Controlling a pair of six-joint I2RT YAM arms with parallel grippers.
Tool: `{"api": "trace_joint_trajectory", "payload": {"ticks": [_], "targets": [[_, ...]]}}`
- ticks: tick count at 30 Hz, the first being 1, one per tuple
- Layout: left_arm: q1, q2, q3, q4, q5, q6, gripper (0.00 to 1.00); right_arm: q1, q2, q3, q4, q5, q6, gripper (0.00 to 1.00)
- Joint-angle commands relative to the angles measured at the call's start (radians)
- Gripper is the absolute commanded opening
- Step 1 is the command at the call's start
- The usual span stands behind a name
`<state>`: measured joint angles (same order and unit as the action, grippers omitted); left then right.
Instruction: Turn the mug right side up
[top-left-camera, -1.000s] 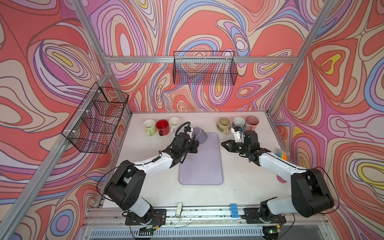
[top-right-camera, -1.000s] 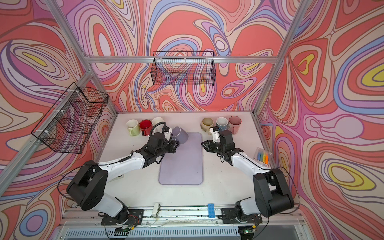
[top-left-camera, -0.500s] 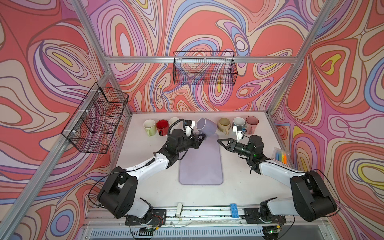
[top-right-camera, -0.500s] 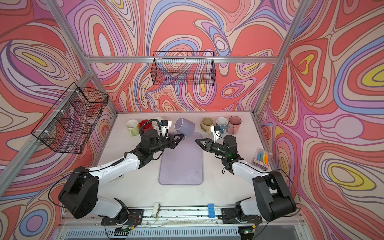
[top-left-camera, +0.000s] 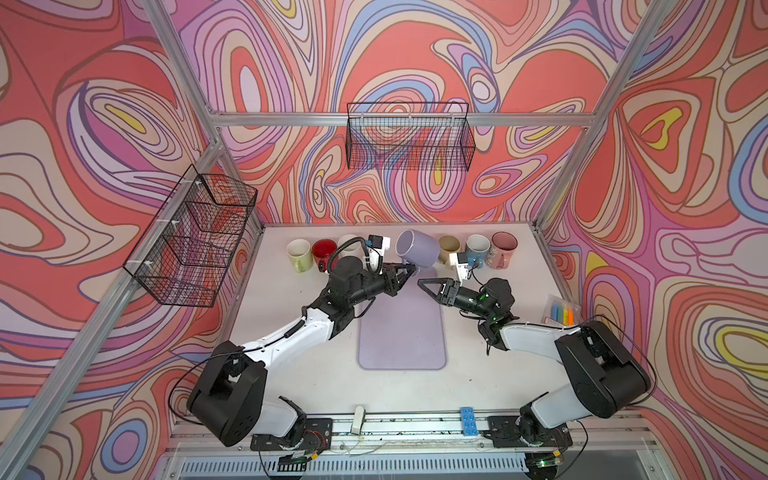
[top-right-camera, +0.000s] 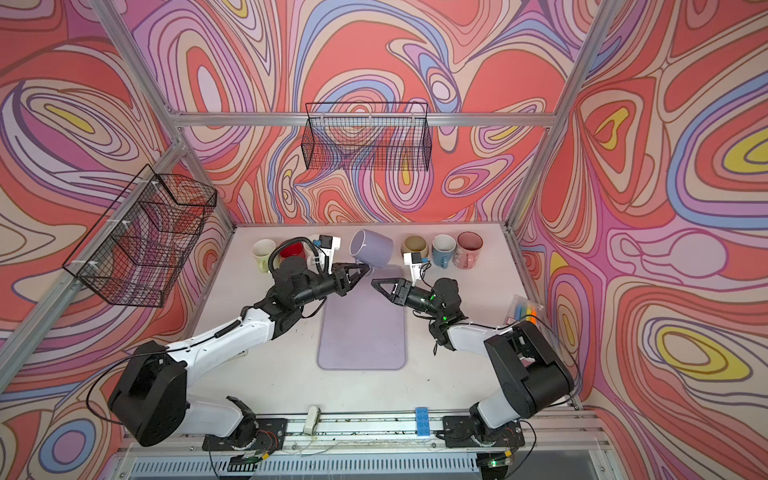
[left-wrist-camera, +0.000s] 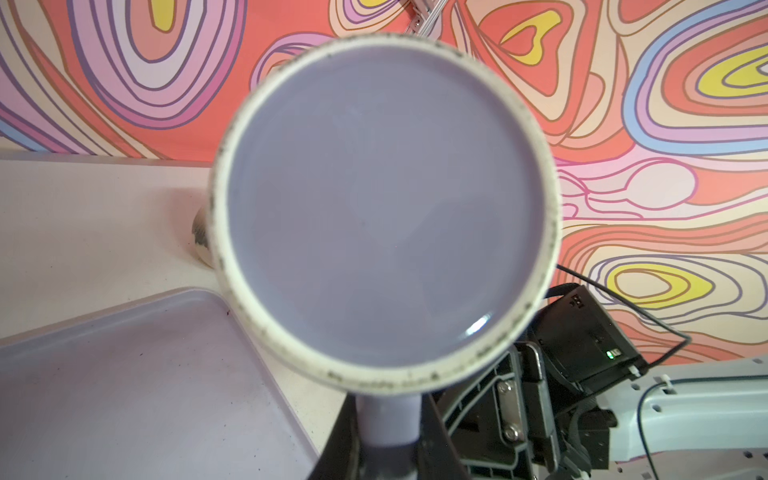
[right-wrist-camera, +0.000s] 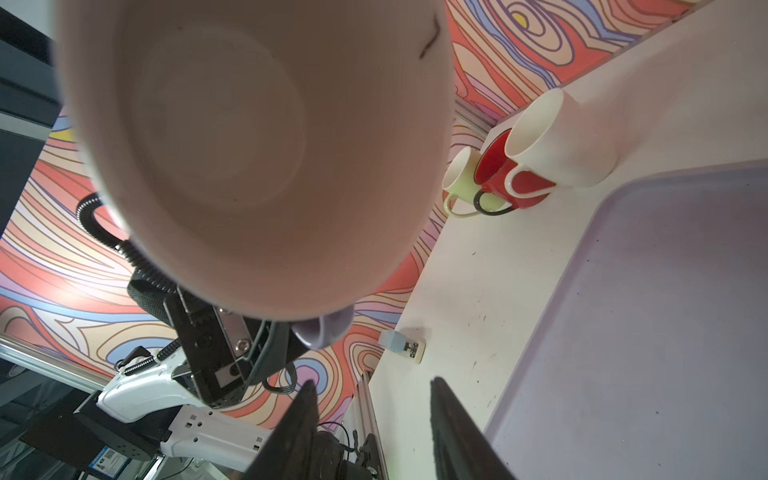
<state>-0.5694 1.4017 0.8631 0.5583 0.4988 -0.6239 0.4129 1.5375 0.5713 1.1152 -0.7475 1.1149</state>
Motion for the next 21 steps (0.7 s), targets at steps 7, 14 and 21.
{"api": "trace_joint_trajectory", "payload": {"ticks": [7, 14, 21], "targets": [[0.0, -0.055, -0.012, 0.154, 0.029, -0.024, 0.0, 0.025, 0.079, 0.062, 0.178, 0.028, 0.077, 0.42], [0.0, -0.049, -0.016, 0.174, 0.039, -0.04, 0.0, 0.028, 0.137, 0.074, 0.278, 0.039, 0.127, 0.41], [-0.001, -0.034, -0.031, 0.196, 0.043, -0.056, 0.0, 0.03, 0.179, 0.105, 0.326, 0.049, 0.163, 0.35]]}}
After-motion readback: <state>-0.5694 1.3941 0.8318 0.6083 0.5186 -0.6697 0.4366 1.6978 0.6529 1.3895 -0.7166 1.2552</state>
